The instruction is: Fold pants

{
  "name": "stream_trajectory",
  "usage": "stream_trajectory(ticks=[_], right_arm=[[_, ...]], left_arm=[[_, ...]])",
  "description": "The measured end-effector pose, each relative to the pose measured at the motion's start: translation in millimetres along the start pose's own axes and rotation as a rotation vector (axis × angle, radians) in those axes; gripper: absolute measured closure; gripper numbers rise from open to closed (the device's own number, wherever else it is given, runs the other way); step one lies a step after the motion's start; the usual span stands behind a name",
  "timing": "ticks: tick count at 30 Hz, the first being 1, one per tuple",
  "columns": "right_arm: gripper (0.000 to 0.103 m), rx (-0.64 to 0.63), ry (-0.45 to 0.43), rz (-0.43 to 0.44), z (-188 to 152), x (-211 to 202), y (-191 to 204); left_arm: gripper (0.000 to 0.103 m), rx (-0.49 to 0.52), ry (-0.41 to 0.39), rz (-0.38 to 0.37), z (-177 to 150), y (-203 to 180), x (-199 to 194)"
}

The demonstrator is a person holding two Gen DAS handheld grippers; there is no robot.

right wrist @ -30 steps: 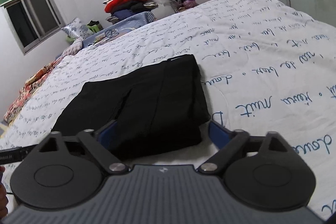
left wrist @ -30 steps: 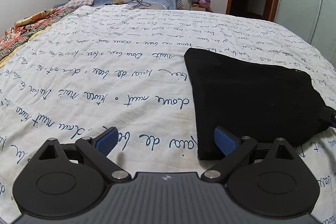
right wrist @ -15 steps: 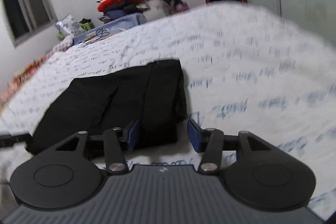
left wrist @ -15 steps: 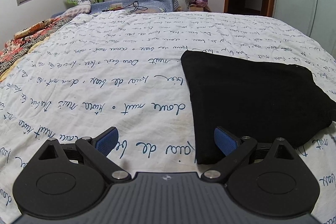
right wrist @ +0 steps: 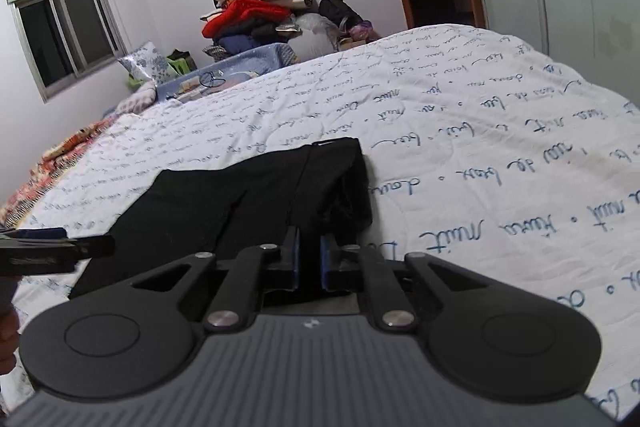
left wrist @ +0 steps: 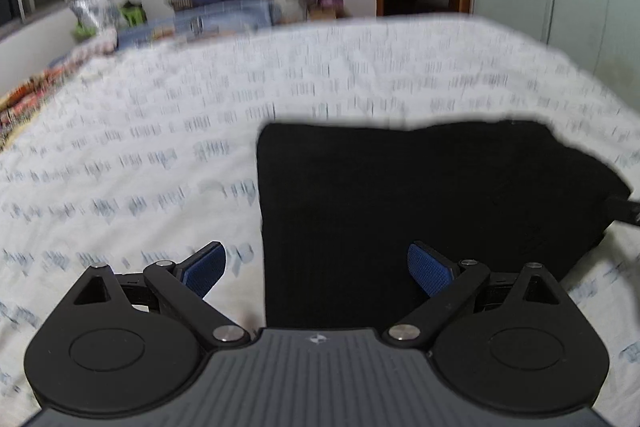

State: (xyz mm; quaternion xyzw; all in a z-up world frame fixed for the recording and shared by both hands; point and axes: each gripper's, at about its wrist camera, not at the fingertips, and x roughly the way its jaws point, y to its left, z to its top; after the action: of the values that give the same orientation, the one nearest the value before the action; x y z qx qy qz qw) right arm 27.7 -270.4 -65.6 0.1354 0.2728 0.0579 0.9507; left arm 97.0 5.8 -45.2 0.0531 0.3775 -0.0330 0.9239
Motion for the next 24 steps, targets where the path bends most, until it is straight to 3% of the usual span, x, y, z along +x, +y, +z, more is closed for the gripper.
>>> stream_trajectory(ticks=[6, 10, 12, 14, 16, 19, 20, 22, 24], right_arm=[[0.094, 0.144, 0.066, 0.023, -10, 14, -27], [0.087, 0.114, 0.056, 0.002, -6, 8, -18], [0.068, 0.049, -0.004, -0.100, -3, -2, -6], [0.068, -0.090, -0.075, -0.198, 1, -11, 11], [0.068, -0.141, -0.074, -0.138, 9, -12, 19], [0.074, -0.127, 0.037, 0.000, 13, 9, 19], [0.074, -0.126, 0.071, -0.004, 11, 22, 16], [0.072, -0.124, 0.110, -0.045, 7, 41, 7], [0.071, -0.078, 0.100, -0.003, 15, 37, 2]], left_arm=[[0.004, -0.081, 0.037, -0.061, -10, 15, 10], [0.004, -0.094, 0.035, -0.044, -7, 20, 3], [0.004, -0.081, 0.010, -0.029, -3, 20, -2], [0.004, -0.062, -0.011, -0.014, 5, 17, -5], [0.004, -0.046, -0.018, -0.011, 13, 14, -3], [0.004, -0.002, 0.036, -0.010, 16, 6, 14], [0.004, 0.010, 0.070, 0.008, 13, 3, 20], [0.004, 0.012, 0.053, 0.013, 6, 2, 17], [0.004, 0.038, 0.033, 0.027, 11, 1, 13]])
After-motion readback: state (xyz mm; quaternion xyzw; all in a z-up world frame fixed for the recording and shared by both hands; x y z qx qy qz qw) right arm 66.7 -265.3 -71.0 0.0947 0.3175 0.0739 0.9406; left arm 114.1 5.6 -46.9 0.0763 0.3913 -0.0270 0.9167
